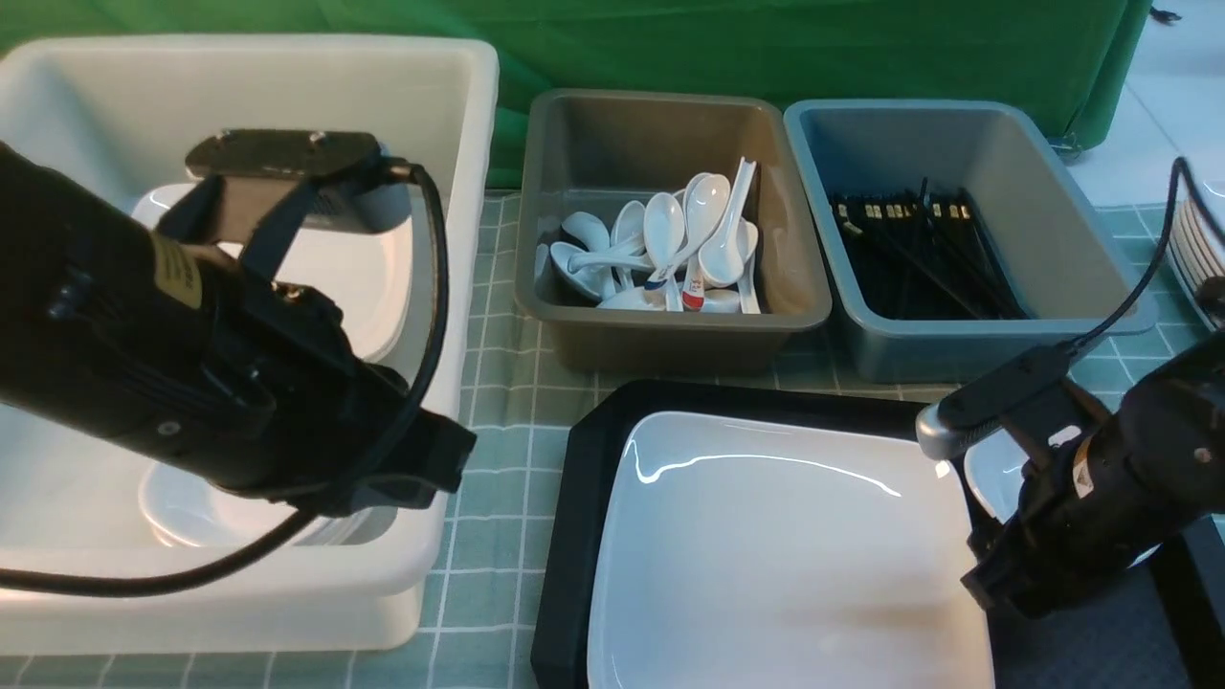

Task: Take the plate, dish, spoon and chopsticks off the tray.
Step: Use the right arm to grab a small plate from the dinner plate

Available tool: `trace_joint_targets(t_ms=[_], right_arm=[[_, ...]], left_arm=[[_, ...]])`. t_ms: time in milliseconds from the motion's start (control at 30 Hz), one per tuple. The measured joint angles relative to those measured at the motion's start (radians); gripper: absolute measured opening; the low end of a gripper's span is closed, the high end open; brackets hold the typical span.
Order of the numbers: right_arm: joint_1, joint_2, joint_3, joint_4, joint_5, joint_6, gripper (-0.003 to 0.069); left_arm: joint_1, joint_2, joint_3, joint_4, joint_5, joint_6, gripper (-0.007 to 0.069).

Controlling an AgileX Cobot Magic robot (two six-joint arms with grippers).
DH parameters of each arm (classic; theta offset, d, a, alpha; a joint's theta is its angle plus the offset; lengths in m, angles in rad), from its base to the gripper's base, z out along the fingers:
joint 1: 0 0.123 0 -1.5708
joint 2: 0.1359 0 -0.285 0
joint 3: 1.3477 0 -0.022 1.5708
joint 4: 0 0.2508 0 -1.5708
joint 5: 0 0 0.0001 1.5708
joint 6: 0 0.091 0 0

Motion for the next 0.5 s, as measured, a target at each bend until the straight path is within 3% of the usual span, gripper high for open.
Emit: trace_joint_targets(t_ms=[233, 333, 400, 500], right_arm=[[0.0, 0.045, 0.0, -0.125, -0.026, 0.106, 0.0541], [0.0, 0.052, 0.0, -0.131, -0.032, 0.109, 0.0379], [0.0, 0.051, 0.0, -0.142, -0.037, 0.105, 0.0195], [0.007, 0.018, -0.003, -0.158, -0.033, 0.104, 0.0141]], left_arm=[[0.0, 0.0, 0.0, 0.007, 0.011, -0.002, 0.0011], [0.0, 0.0, 0.0, 0.009, 0.011, -0.003, 0.0011], [0.0, 0.0, 0.0, 0.011, 0.011, -0.003, 0.0011], [0.0, -0.001, 0.0, 0.033, 0.014, -0.021, 0.0011]])
